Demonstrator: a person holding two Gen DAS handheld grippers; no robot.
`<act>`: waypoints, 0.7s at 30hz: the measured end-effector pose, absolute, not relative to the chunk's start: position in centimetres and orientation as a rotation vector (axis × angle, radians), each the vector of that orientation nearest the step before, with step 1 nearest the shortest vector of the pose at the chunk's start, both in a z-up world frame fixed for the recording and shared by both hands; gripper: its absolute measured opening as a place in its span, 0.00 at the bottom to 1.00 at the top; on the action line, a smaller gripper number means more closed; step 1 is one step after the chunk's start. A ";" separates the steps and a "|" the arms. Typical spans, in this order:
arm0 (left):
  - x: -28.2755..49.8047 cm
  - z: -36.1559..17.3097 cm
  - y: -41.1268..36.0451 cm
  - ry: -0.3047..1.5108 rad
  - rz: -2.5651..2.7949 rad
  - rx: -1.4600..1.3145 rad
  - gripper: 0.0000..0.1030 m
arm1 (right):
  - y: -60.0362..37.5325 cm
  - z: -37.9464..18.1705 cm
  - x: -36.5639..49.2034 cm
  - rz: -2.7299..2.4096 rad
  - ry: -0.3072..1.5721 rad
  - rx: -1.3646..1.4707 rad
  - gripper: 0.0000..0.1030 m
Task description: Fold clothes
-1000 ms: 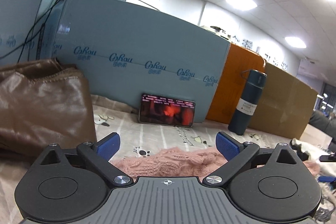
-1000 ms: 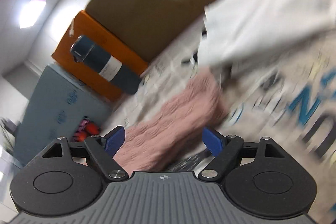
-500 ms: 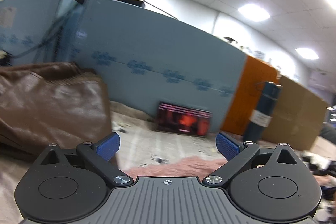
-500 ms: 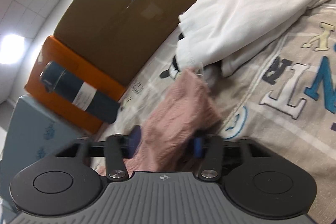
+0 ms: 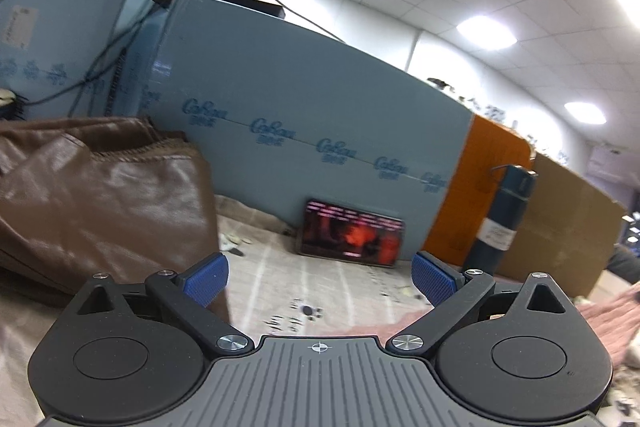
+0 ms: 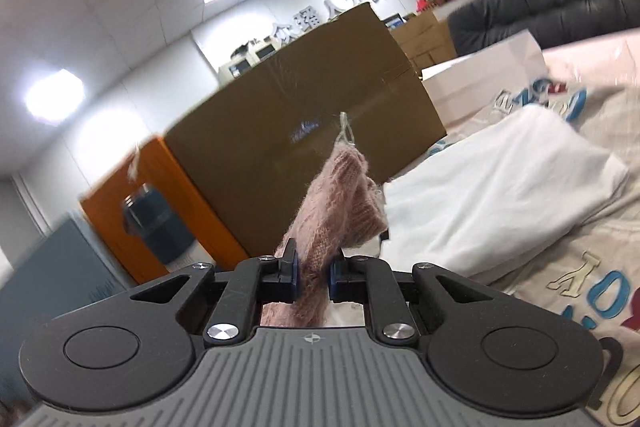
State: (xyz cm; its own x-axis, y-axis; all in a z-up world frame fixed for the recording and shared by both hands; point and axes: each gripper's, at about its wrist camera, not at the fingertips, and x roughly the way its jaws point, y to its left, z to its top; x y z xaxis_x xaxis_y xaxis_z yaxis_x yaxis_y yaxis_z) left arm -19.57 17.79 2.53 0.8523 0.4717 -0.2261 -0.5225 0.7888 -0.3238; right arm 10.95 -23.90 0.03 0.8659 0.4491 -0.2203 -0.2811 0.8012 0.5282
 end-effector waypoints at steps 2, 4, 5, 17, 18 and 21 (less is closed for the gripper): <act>-19.4 2.5 17.7 0.146 0.531 -0.385 0.97 | -22.8 -0.2 9.7 0.465 0.335 0.455 0.12; -19.3 2.4 17.6 0.150 0.536 -0.382 0.97 | -21.3 -0.3 8.6 0.550 0.346 0.412 0.12; -19.3 2.4 17.6 0.147 0.536 -0.385 0.97 | -20.4 -0.3 8.1 0.594 0.361 0.394 0.12; -19.9 2.4 17.7 0.114 0.535 -0.413 0.97 | -12.6 -2.4 4.4 0.845 0.523 0.132 0.21; -19.9 2.4 17.7 0.115 0.533 -0.414 0.97 | -12.2 -2.3 3.9 0.847 0.518 0.107 0.25; -19.9 2.4 17.7 0.119 0.529 -0.417 0.97 | -11.7 -1.9 2.5 0.891 0.512 0.065 0.49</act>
